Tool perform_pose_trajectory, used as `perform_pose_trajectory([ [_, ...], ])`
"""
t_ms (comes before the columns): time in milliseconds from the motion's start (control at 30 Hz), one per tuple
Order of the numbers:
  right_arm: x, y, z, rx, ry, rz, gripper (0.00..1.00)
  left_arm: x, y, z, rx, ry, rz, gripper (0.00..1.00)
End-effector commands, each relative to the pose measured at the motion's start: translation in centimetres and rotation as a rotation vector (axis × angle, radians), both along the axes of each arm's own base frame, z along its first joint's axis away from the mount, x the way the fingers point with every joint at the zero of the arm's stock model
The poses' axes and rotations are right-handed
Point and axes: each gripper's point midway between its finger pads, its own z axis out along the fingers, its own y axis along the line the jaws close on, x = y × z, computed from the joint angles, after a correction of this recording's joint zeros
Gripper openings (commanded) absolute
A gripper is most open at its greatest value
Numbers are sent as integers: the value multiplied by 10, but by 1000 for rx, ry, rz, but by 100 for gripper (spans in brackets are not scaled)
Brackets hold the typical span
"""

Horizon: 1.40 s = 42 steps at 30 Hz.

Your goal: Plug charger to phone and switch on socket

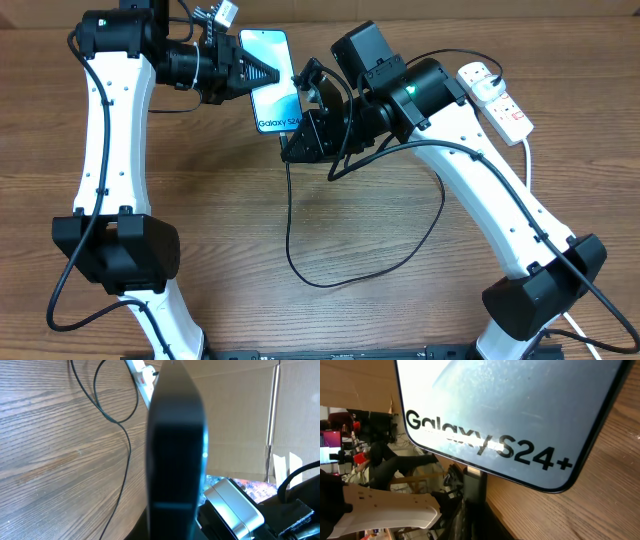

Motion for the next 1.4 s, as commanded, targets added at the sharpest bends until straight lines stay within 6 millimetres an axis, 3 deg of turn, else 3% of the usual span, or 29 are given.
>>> perform_pose_trajectory([
  [0,0,1,15,34,-31,1,4,0,0,8,-50,-30,-18,4],
  [1367,25,13,30,96,-149,-29,4,-29,-7,8,-67,19,-95,4],
])
